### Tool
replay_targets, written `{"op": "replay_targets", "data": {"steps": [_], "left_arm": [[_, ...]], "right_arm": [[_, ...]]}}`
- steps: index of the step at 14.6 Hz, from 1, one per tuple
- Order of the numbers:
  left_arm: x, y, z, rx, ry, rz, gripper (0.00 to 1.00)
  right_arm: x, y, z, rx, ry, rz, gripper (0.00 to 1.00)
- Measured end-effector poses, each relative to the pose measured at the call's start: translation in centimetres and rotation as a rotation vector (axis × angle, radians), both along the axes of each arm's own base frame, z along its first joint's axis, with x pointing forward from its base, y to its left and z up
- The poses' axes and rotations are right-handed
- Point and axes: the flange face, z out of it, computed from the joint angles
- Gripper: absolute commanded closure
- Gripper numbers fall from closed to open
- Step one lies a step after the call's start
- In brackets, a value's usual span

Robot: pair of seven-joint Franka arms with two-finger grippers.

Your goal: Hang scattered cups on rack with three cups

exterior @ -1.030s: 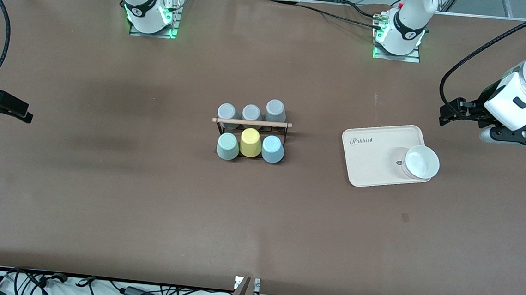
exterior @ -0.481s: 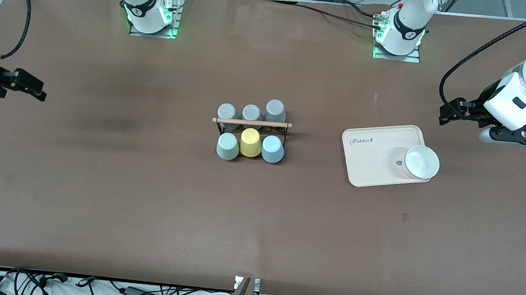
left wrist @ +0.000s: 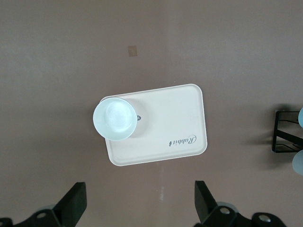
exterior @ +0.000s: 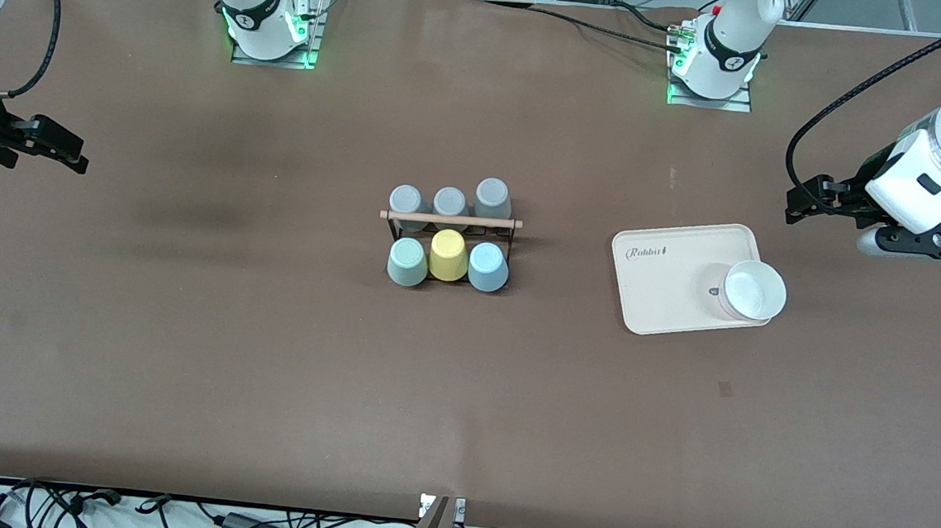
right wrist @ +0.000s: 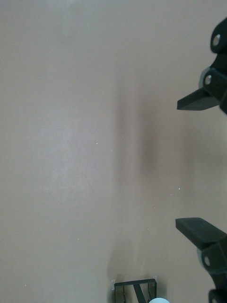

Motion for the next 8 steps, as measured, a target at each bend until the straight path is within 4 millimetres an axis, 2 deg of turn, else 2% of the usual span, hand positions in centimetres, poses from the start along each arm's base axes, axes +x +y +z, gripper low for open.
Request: {"op": "replay_targets", "data": {"steps": [8], "left_arm": [[0.0, 0.0, 0.0, 0.0, 0.0, 0.0, 0.0]], "right_arm": [[-0.39, 0.09, 0.72, 0.001, -0.008, 0.002, 0.0]]}}
